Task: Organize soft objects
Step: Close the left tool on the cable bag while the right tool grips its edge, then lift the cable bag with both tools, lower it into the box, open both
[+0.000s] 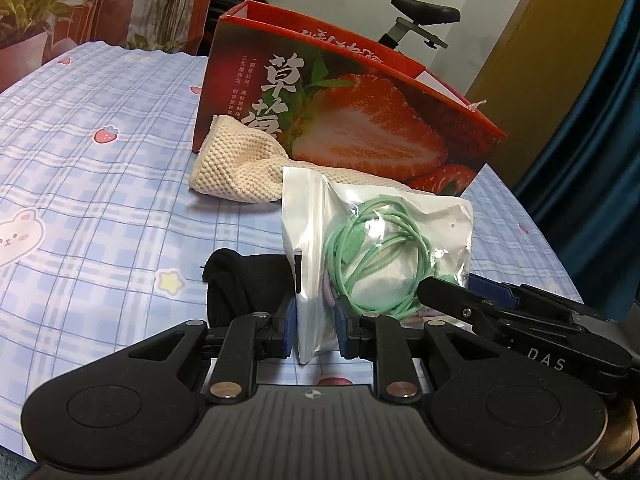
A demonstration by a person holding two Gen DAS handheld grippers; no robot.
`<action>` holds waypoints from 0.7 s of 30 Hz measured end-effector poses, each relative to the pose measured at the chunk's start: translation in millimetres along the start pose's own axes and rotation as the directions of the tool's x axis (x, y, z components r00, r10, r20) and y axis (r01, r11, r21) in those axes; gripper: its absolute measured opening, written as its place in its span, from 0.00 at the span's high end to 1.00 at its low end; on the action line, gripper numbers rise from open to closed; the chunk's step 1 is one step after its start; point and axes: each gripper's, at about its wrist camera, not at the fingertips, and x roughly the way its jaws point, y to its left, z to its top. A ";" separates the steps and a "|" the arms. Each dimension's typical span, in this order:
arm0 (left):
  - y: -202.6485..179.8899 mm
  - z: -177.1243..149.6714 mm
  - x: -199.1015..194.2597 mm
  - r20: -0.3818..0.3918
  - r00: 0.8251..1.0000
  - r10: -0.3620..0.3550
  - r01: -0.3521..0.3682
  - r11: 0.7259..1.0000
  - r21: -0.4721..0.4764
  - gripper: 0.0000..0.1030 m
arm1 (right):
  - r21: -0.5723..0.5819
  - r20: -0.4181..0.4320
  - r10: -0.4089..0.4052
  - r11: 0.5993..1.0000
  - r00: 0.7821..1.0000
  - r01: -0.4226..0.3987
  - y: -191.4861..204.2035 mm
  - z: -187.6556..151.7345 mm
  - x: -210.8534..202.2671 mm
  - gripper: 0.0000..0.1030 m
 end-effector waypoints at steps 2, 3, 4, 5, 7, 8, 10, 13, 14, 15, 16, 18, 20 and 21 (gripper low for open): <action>-0.7 0.6 -0.8 0.003 1.000 -0.002 0.002 1.000 -0.001 0.78 | 0.002 0.000 0.002 1.000 1.000 -0.002 -0.6 0.4 0.2 0.59; -1.1 0.6 -1.6 0.006 1.000 -0.003 0.003 1.000 0.001 0.78 | 0.002 0.000 0.002 1.000 1.000 -0.002 -0.8 0.4 0.3 0.59; -1.5 0.7 -2.9 0.011 1.000 -0.005 0.005 1.000 0.005 0.78 | 0.002 0.000 0.004 1.000 1.000 -0.004 -0.8 0.5 -0.2 0.60; -2.2 1.0 -4.4 0.017 1.000 -0.007 0.007 1.000 0.009 0.78 | 0.001 0.001 0.007 1.000 1.000 -0.007 -0.5 0.7 -0.6 0.61; -4.1 1.8 -6.8 0.026 1.000 -0.007 0.006 1.000 0.018 0.78 | -0.008 0.005 0.015 1.000 1.000 -0.015 2.1 1.2 -2.2 0.63; -4.6 2.2 -7.9 0.030 1.000 -0.005 0.005 1.000 0.023 0.78 | -0.020 0.008 0.016 1.000 1.000 -0.016 4.5 1.8 -3.2 0.63; -4.3 2.5 -8.9 0.034 0.999 -0.004 0.003 1.000 0.021 0.78 | -0.047 0.025 0.014 0.999 1.000 -0.013 9.4 3.7 -6.5 0.64; -4.6 4.1 -12.0 0.043 0.999 -0.009 0.008 1.000 0.023 0.78 | -0.043 0.031 0.022 0.999 0.999 -0.021 10.4 6.0 -9.8 0.65; -6.1 5.5 -14.9 0.054 0.998 -0.013 0.012 0.999 0.033 0.78 | -0.040 0.032 0.022 0.999 0.999 -0.020 10.3 6.4 -10.7 0.65; -7.9 7.3 -18.4 0.071 0.997 -0.018 0.015 0.999 0.048 0.78 | -0.040 0.034 0.021 0.999 0.999 -0.020 10.6 6.9 -12.0 0.65; -9.3 9.4 -21.0 0.083 0.996 -0.021 0.016 0.998 0.062 0.78 | -0.040 0.040 0.021 0.999 0.999 -0.020 11.2 8.0 -13.5 0.65; -12.4 14.6 -25.8 0.098 0.995 -0.030 0.022 0.997 0.080 0.78 | -0.035 0.059 0.021 0.999 0.998 -0.019 11.2 11.6 -17.9 0.65; -15.8 19.3 -28.4 0.105 0.994 -0.029 0.020 0.996 0.089 0.78 | -0.021 0.081 0.027 0.999 0.996 -0.026 9.8 16.7 -22.4 0.65; -17.5 21.4 -29.1 0.105 0.994 -0.025 0.015 0.996 0.093 0.78 | -0.015 0.089 0.028 1.000 0.996 -0.027 9.1 19.2 -24.4 0.65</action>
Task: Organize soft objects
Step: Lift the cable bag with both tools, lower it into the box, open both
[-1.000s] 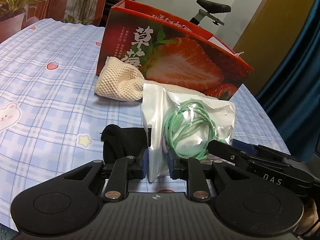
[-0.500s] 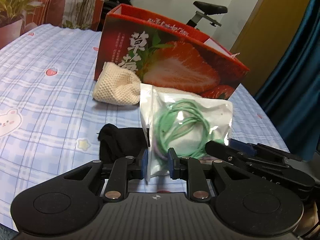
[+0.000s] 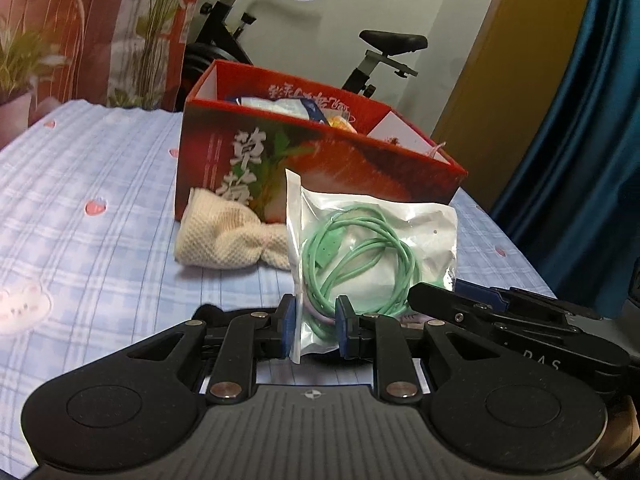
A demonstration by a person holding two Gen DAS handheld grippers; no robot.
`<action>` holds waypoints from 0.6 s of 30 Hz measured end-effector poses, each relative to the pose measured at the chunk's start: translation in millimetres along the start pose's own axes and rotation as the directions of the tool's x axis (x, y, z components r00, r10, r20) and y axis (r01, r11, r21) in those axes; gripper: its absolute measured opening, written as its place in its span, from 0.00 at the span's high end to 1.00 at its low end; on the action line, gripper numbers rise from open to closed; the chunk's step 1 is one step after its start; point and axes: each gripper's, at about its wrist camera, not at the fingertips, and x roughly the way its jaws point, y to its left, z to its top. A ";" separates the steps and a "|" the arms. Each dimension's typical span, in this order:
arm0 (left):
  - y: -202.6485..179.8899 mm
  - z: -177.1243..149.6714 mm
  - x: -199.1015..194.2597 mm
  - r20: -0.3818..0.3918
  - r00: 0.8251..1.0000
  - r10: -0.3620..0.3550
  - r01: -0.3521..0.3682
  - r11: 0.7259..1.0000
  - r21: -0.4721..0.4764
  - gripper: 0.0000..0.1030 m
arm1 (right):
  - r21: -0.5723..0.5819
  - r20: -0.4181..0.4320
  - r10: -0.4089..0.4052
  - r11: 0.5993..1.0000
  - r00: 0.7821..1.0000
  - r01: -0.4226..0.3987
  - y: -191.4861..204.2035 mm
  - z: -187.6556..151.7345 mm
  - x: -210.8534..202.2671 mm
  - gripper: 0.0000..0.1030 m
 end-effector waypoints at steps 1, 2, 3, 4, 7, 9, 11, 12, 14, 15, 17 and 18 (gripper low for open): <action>-1.6 1.7 -0.2 -0.002 1.000 0.004 -0.004 1.000 0.004 0.78 | 0.003 0.006 0.001 1.000 1.000 -0.001 -0.5 2.2 -1.1 0.65; -3.0 2.8 0.0 -0.005 1.000 0.009 -0.009 1.000 0.007 0.78 | 0.004 0.009 0.002 1.000 1.000 -0.002 -0.5 3.1 -1.9 0.65; -3.8 2.8 0.6 -0.009 1.000 0.015 -0.015 1.000 0.011 0.78 | 0.003 0.011 0.001 1.000 1.000 -0.001 -0.3 3.3 -2.4 0.65; -3.7 2.5 1.6 -0.016 1.000 0.018 -0.017 1.000 0.013 0.78 | 0.001 0.010 0.001 1.000 1.000 -0.001 0.1 3.0 -2.5 0.65; -3.2 2.5 3.3 -0.030 0.999 0.021 -0.020 1.000 0.010 0.78 | 0.001 0.002 0.001 1.000 1.000 -0.001 0.8 2.2 -1.5 0.65; -2.3 4.7 4.4 -0.034 0.999 0.025 -0.024 1.000 0.012 0.78 | -0.001 0.003 0.000 1.000 1.000 0.000 1.6 2.2 -1.3 0.66; -1.1 7.7 3.9 -0.033 0.999 0.025 -0.024 1.000 0.015 0.78 | -0.003 0.001 -0.003 1.000 1.000 0.003 1.5 3.0 -0.9 0.66; -0.4 10.0 3.5 -0.031 0.999 0.022 -0.022 1.000 0.014 0.78 | -0.004 0.001 -0.003 1.000 1.000 0.003 2.4 3.9 -0.9 0.66; -0.3 15.0 3.1 -0.031 0.999 0.019 -0.019 1.000 0.011 0.78 | -0.006 0.010 -0.003 1.000 1.000 0.003 3.4 7.0 -1.1 0.66; -0.4 18.2 2.7 -0.030 0.999 0.015 -0.015 1.000 0.013 0.78 | -0.006 0.013 -0.003 1.000 1.000 0.003 4.2 9.3 -0.9 0.66; -1.5 25.6 1.2 -0.021 1.000 0.010 -0.010 1.000 0.028 0.78 | -0.010 0.025 -0.002 1.000 1.000 0.002 4.6 14.1 -1.8 0.66; -2.6 31.1 -0.2 -0.011 1.000 0.011 -0.011 0.999 0.041 0.78 | -0.020 0.035 -0.004 1.000 0.999 0.005 5.6 17.3 -2.5 0.66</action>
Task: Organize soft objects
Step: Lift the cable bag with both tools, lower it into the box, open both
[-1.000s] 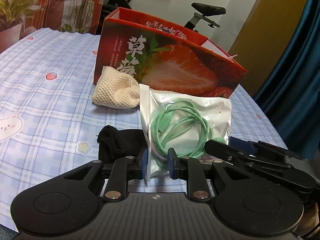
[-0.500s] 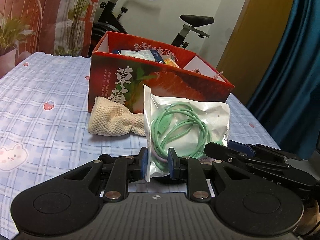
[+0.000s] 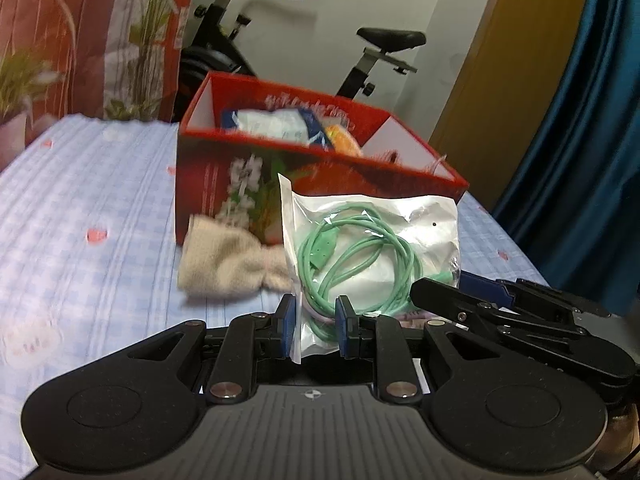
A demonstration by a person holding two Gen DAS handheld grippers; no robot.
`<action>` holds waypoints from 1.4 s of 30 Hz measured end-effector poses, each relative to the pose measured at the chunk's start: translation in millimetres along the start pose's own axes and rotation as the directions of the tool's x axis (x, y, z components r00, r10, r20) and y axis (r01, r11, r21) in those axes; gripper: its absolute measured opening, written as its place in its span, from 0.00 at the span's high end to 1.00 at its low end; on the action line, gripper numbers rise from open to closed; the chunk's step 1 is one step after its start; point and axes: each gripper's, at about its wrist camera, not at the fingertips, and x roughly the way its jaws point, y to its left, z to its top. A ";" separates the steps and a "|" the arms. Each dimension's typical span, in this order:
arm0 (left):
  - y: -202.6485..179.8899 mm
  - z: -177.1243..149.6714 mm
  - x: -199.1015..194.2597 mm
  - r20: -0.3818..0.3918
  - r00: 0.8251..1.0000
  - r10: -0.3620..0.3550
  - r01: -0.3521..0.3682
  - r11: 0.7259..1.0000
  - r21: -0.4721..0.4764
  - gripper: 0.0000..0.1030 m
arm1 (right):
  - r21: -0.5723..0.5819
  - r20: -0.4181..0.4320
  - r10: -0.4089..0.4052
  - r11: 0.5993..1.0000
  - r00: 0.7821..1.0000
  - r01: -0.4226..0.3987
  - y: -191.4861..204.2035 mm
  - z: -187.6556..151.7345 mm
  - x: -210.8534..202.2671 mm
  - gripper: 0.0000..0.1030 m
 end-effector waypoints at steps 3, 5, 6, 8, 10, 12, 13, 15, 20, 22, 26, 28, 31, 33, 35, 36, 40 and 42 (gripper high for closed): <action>-1.1 18.1 -4.0 0.032 0.999 -0.007 0.007 1.000 0.019 0.78 | -0.038 0.023 -0.002 0.999 1.000 0.003 3.3 15.0 1.3 0.66; -1.3 31.0 -5.8 0.053 0.999 -0.015 0.014 1.000 0.020 0.78 | -0.031 0.036 0.004 1.000 0.999 -0.003 1.6 28.5 1.7 0.66; -0.9 38.4 -6.3 0.064 0.998 -0.021 0.020 1.000 0.015 0.78 | -0.025 0.044 0.007 1.000 0.999 -0.006 0.3 37.0 2.4 0.66; -1.9 52.4 -4.4 0.080 0.997 -0.023 0.021 1.000 0.016 0.78 | -0.025 0.058 0.008 1.000 0.998 -0.006 -0.8 52.4 3.5 0.66; -4.9 64.3 -1.0 0.097 0.995 -0.014 0.011 0.999 0.031 0.78 | -0.037 0.076 0.008 0.999 0.997 -0.005 -0.8 70.0 6.1 0.66; -6.0 77.0 5.5 0.111 0.994 -0.013 0.008 0.999 0.044 0.78 | -0.039 0.071 0.006 0.999 0.997 -0.004 -2.3 86.5 12.1 0.66; -5.8 83.5 9.7 0.116 0.993 -0.014 0.009 0.999 0.046 0.78 | -0.035 0.068 0.002 0.999 0.998 0.000 -4.5 94.9 16.3 0.66; -3.8 96.6 20.1 0.120 0.993 -0.015 0.010 0.999 0.045 0.78 | -0.025 0.068 -0.006 1.000 0.998 0.007 -9.6 110.0 25.7 0.66; 6.0 127.5 51.7 0.116 0.993 -0.012 0.011 1.000 0.008 0.78 | -0.017 0.055 -0.025 1.000 0.998 0.026 -24.0 142.5 56.5 0.66; 8.5 135.8 64.5 0.108 0.994 -0.006 0.006 1.000 -0.002 0.78 | -0.022 0.042 -0.041 0.999 0.998 0.042 -31.4 152.3 72.9 0.66; 11.1 145.0 90.8 0.055 0.998 0.032 -0.032 0.999 0.000 0.78 | -0.051 0.005 -0.061 0.997 0.998 0.061 -41.5 158.0 102.3 0.66; 15.1 147.1 101.5 0.021 0.999 0.042 -0.041 0.999 -0.013 0.78 | -0.049 -0.021 -0.073 0.996 0.997 0.072 -46.8 157.0 117.4 0.66; 17.9 145.6 115.4 -0.034 0.997 0.066 -0.066 0.998 -0.009 0.78 | -0.003 -0.063 -0.071 0.997 0.996 0.071 -55.2 151.6 135.9 0.66; 19.4 143.6 120.7 -0.056 0.995 0.077 -0.077 0.997 -0.002 0.78 | 0.016 -0.094 -0.065 0.998 0.993 0.067 -58.9 145.5 146.2 0.66; 20.9 141.1 124.6 -0.076 0.994 0.082 -0.082 0.997 0.005 0.78 | 0.015 -0.115 -0.066 0.998 0.991 0.068 -58.9 140.2 153.3 0.66; 21.5 140.3 126.0 -0.084 0.993 0.088 -0.087 0.996 0.009 0.78 | 0.015 -0.122 -0.068 0.997 0.990 0.071 -59.3 138.6 156.1 0.66; 23.0 139.9 127.0 -0.088 0.993 0.080 -0.079 0.997 0.012 0.78 | 0.041 -0.160 -0.080 0.995 0.984 0.087 -62.6 132.7 165.0 0.65; 23.1 140.0 124.1 -0.075 0.993 0.089 -0.088 0.996 0.025 0.78 | 0.052 -0.173 -0.095 0.993 0.980 0.105 -65.0 129.7 165.1 0.65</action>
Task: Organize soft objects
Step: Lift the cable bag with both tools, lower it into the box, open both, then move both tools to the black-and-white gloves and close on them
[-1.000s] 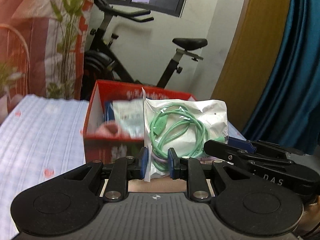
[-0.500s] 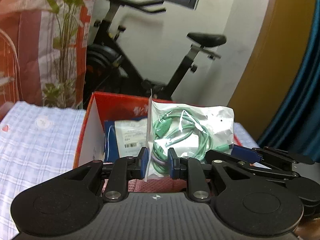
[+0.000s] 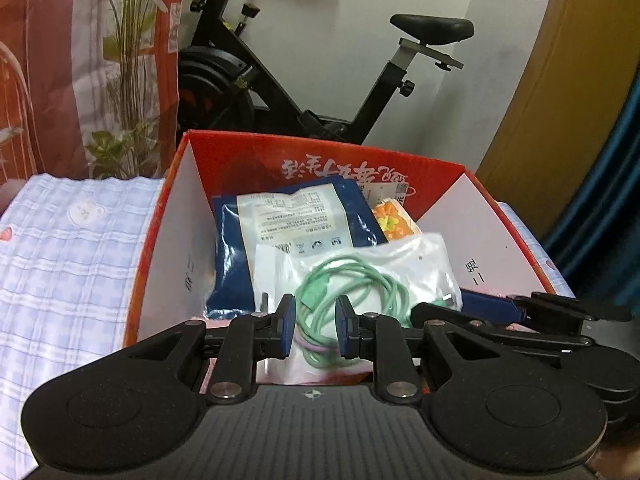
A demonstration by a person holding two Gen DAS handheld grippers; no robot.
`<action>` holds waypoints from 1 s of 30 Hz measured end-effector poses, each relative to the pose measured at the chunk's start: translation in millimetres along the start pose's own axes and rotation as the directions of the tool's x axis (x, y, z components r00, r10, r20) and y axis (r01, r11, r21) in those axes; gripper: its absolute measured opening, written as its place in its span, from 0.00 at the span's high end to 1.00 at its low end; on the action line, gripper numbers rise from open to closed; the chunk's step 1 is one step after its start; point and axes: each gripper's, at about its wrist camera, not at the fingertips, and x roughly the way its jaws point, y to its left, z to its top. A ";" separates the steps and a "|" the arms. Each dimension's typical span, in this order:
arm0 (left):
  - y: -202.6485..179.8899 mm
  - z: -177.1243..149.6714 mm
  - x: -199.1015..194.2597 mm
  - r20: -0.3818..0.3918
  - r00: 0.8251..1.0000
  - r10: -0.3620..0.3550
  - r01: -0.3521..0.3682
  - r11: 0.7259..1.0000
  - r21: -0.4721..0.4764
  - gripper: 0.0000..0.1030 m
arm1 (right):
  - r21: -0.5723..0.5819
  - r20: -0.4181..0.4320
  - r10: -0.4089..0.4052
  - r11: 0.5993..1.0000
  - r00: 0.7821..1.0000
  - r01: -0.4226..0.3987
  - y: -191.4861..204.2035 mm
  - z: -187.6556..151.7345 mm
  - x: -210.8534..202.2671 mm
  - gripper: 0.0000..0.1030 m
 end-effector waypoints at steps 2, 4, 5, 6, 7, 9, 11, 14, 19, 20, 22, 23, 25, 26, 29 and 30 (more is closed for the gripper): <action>-0.6 0.1 -3.5 0.014 1.000 0.011 -0.011 1.000 0.009 0.78 | 0.004 -0.015 -0.028 1.000 0.999 0.028 0.6 -2.4 1.0 0.65; 0.2 0.8 -9.3 0.026 0.999 0.019 -0.019 1.000 0.007 0.78 | -0.001 -0.011 -0.039 0.999 0.999 0.039 1.7 -3.9 -2.1 0.65; 0.6 0.6 -13.0 0.034 0.999 0.020 -0.020 1.000 0.007 0.77 | -0.011 -0.003 -0.049 0.999 0.999 0.049 3.3 -4.9 -5.0 0.64; 0.7 0.0 -17.4 0.042 0.999 0.022 -0.022 1.000 0.010 0.77 | -0.025 0.007 -0.063 0.998 0.998 0.063 4.8 -5.6 -8.8 0.64; 0.3 -0.6 -22.0 0.051 0.998 0.025 -0.026 1.000 0.015 0.77 | -0.041 0.020 -0.074 0.996 0.997 0.074 6.3 -6.1 -13.1 0.64; -0.2 -2.4 -33.6 0.075 0.997 0.024 -0.027 0.999 0.032 0.77 | -0.064 0.045 -0.091 0.994 0.995 0.093 7.1 -6.4 -22.6 0.61; -0.3 -5.2 -45.6 0.096 0.995 0.024 -0.028 0.998 0.049 0.77 | -0.072 0.065 -0.098 0.992 0.993 0.103 7.3 -8.6 -34.8 0.61; 0.8 -14.4 -65.9 0.116 0.993 0.020 -0.028 0.997 0.068 0.74 | -0.089 0.098 -0.093 0.991 0.991 0.102 6.5 -13.5 -56.0 0.58; 4.4 -40.2 -94.4 0.119 0.993 -0.005 -0.006 0.996 0.090 0.64 | -0.130 0.152 -0.069 0.987 0.986 0.090 7.3 -30.4 -92.6 0.56; 5.4 -46.2 -98.0 0.114 0.993 -0.008 -0.002 0.996 0.091 0.64 | -0.131 0.160 -0.064 0.988 0.985 0.086 6.6 -34.9 -99.2 0.56; 7.0 -59.7 -103.4 0.106 0.994 -0.009 -0.001 0.995 0.095 0.64 | -0.127 0.171 -0.054 0.989 0.984 0.076 6.1 -44.2 -109.5 0.56; 7.5 -68.0 -105.0 0.102 0.995 -0.009 -0.001 0.995 0.100 0.64 | -0.125 0.175 -0.049 0.990 0.983 0.072 6.1 -49.5 -113.9 0.56; 9.3 -83.8 -104.9 0.087 0.996 -0.011 0.002 0.994 0.106 0.63 | -0.118 0.176 -0.035 0.991 0.984 0.056 7.1 -60.8 -120.0 0.55; 10.9 -91.7 -102.7 0.075 0.997 -0.008 0.000 0.995 0.101 0.63 | -0.116 0.175 -0.027 0.992 0.984 0.047 7.5 -67.2 -121.8 0.54; 19.2 -117.4 -90.4 0.031 1.000 0.007 -0.009 0.999 0.044 0.63 | -0.121 0.151 -0.013 0.992 0.988 0.032 9.9 -89.9 -120.2 0.52; 21.9 -125.1 -85.1 0.016 1.000 0.015 -0.015 1.000 0.021 0.63 | -0.122 0.139 -0.014 0.992 0.990 0.031 10.9 -96.6 -117.7 0.52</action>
